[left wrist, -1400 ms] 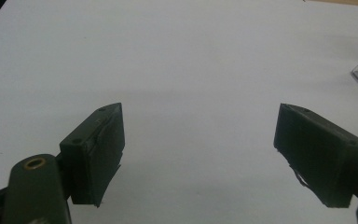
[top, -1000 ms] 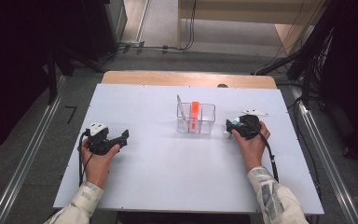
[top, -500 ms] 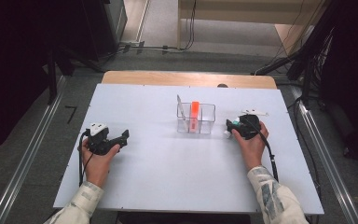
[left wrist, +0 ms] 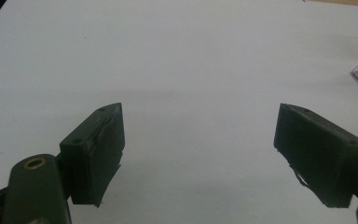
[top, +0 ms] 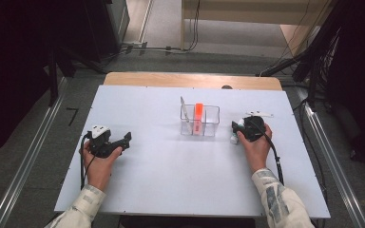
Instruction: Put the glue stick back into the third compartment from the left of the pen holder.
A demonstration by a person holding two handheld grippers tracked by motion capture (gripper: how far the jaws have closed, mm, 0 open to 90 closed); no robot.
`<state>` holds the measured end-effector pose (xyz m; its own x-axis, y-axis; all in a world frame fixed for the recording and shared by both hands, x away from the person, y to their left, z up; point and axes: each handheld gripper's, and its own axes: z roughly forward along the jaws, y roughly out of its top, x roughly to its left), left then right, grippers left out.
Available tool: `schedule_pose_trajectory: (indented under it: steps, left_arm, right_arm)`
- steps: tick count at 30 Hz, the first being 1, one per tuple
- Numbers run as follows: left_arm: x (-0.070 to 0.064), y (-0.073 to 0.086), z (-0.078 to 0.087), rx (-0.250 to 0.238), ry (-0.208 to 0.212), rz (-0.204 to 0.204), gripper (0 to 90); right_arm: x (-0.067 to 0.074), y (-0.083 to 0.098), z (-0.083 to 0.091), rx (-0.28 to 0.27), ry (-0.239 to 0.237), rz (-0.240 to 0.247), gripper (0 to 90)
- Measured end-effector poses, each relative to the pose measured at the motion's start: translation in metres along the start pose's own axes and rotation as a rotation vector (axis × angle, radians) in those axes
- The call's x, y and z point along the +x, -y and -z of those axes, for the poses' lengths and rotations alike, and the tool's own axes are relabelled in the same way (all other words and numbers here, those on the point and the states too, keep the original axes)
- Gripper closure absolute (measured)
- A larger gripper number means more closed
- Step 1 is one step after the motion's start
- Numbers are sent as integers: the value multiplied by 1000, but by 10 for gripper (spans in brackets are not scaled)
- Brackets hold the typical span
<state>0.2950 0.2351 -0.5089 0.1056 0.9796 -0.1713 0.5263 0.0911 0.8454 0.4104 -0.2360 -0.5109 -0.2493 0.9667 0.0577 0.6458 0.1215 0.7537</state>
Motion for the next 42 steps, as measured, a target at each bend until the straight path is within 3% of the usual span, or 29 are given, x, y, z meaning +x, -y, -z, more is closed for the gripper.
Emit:
schedule_pose_trajectory:
  steps: [9,22,36,38,42]
  left_arm:
    - [0,0,0,0,0,1,170]
    - [0,0,1,-3,-1,7,170]
    - [0,0,1,-3,0,6,170]
    - [0,0,1,-1,0,4,170]
    - [0,0,1,-1,0,4,170]
  right_arm:
    - [-1,0,0,-1,-18,19,516]
    - [4,2,2,10,10,24,458]
    - [2,1,6,35,-19,19,539]
    - [2,0,7,43,-25,18,620]
    - [2,0,6,42,-14,36,628]
